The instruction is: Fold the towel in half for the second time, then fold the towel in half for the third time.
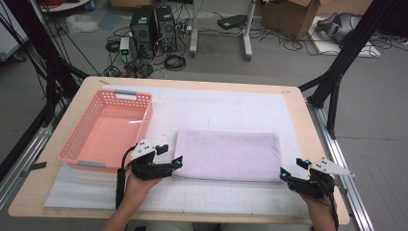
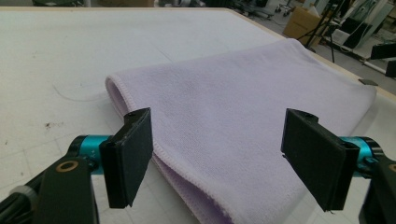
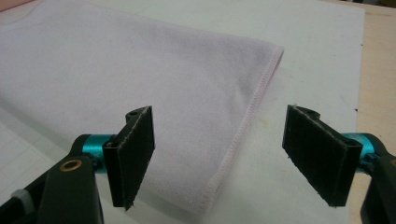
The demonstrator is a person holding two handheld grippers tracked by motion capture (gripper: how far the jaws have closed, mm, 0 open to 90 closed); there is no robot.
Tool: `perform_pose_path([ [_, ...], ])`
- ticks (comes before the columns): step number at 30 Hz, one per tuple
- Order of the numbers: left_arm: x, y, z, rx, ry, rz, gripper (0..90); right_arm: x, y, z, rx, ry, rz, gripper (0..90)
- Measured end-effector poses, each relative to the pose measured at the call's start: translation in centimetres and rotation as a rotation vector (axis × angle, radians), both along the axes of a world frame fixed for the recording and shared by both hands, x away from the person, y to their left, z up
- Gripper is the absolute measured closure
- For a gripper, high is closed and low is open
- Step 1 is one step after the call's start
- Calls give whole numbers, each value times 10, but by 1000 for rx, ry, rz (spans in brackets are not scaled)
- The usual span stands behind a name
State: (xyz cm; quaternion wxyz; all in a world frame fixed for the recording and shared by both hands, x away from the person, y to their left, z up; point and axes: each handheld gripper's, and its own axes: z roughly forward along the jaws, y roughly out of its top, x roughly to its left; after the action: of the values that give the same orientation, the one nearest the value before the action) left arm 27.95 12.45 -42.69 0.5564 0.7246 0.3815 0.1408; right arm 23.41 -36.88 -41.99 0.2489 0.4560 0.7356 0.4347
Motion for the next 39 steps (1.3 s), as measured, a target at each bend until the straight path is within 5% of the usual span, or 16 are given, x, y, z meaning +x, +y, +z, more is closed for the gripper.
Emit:
perform_pose_path([
  [19,-3,-1,-3,13,1,-26,242,5,2,-3,12,15,12,242],
  [25,-3,-7,-8,51,57,-16,242,5,3,-2,10,18,18,242],
  [39,-2,-9,-21,147,175,42,405,19,23,-4,4,26,82,254],
])
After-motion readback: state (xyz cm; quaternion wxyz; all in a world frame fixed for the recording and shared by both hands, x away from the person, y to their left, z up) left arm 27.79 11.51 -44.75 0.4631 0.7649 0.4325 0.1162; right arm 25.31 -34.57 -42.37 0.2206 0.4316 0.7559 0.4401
